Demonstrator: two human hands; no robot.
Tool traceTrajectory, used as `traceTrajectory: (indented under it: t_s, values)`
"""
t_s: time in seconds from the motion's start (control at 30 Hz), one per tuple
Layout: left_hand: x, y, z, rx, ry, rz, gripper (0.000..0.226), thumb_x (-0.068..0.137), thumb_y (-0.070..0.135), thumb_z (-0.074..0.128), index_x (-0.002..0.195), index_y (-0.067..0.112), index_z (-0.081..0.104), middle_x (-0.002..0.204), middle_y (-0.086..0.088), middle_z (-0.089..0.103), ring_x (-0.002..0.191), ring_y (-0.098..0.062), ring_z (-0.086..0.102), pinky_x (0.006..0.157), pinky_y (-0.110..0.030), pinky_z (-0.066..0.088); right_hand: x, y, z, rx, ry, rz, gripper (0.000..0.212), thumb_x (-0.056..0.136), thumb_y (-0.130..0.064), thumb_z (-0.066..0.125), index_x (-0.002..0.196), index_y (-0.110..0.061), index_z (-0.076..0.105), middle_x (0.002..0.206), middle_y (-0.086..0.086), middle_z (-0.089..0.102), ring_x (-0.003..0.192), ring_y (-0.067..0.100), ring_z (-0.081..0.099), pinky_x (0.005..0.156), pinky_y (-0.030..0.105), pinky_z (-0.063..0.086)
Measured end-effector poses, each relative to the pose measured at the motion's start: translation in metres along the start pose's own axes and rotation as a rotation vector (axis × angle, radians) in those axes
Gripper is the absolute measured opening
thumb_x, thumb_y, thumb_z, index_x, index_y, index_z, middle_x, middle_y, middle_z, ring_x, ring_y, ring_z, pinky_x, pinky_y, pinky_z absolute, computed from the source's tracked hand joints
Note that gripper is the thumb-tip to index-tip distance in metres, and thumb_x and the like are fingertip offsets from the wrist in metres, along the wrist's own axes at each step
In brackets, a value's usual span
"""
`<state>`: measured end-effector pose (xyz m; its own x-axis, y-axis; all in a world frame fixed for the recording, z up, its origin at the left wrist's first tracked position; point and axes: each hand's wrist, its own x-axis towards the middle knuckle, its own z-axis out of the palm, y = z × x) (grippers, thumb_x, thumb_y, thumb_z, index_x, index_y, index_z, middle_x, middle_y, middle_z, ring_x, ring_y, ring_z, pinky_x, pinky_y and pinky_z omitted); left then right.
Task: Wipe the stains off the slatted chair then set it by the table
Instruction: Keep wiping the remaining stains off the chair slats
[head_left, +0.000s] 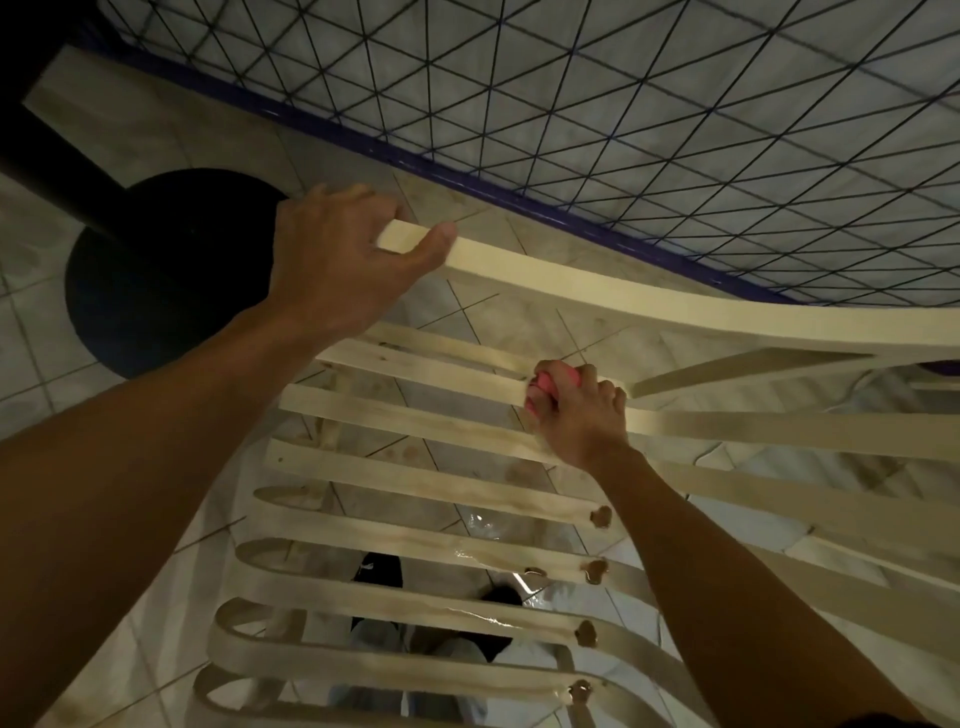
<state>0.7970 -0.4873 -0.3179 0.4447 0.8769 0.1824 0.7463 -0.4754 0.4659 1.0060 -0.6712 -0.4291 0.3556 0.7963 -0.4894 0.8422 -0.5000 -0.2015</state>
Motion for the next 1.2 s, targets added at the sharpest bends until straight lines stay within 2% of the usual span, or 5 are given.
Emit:
traceTrajectory:
  t_s: [0.33, 0.73, 0.9, 1.1, 1.2]
  values:
    - [0.001, 0.002, 0.001, 0.007, 0.029, 0.016, 0.053, 0.087, 0.071, 0.042, 0.069, 0.022, 0.05, 0.072, 0.003, 0.048, 0.075, -0.019, 0.043, 0.069, -0.032, 0.024, 0.001, 0.045, -0.02, -0.115, -0.123, 0.129, 0.033, 0.103, -0.048, 0.03, 0.128, -0.028, 0.039, 0.125, 0.017, 0.045, 0.113, 0.041, 0.047, 0.101, 0.049, 0.035]
    - [0.001, 0.002, 0.0, -0.012, 0.015, 0.009, 0.052, 0.085, 0.073, 0.041, 0.068, 0.026, 0.051, 0.073, 0.006, 0.049, 0.075, -0.018, 0.047, 0.069, -0.031, 0.028, 0.015, -0.046, 0.007, 0.202, -0.006, -0.101, 0.045, 0.101, -0.041, 0.043, 0.143, -0.03, 0.032, 0.133, 0.015, 0.04, 0.113, 0.037, 0.041, 0.098, 0.049, 0.04]
    - [-0.003, 0.003, -0.006, -0.149, -0.028, 0.0, 0.034, 0.092, 0.059, 0.049, 0.088, 0.029, 0.064, 0.088, 0.015, 0.052, 0.089, -0.01, 0.044, 0.076, -0.03, 0.032, 0.014, -0.078, 0.015, 0.246, 0.034, -0.124, 0.051, 0.1, -0.042, 0.047, 0.144, -0.024, 0.031, 0.133, 0.015, 0.043, 0.113, 0.038, 0.045, 0.099, 0.05, 0.04]
    - [-0.062, -0.033, -0.004, -0.577, 0.197, -0.442, 0.031, 0.102, 0.031, 0.048, 0.132, 0.026, 0.056, 0.129, 0.006, 0.05, 0.118, -0.009, 0.05, 0.094, -0.013, 0.041, 0.015, -0.069, 0.01, 0.248, 0.057, -0.15, 0.051, 0.099, -0.045, 0.051, 0.144, -0.025, 0.035, 0.13, 0.013, 0.046, 0.111, 0.035, 0.047, 0.094, 0.047, 0.042]
    - [-0.108, -0.06, 0.01, -0.602, -0.008, -0.846, 0.037, 0.106, 0.025, 0.04, 0.14, 0.018, 0.051, 0.136, 0.004, 0.049, 0.122, -0.011, 0.048, 0.096, -0.017, 0.036, 0.017, -0.075, 0.011, 0.262, 0.055, -0.133, 0.047, 0.1, -0.042, 0.051, 0.141, -0.022, 0.038, 0.129, 0.015, 0.046, 0.112, 0.039, 0.046, 0.096, 0.048, 0.039]
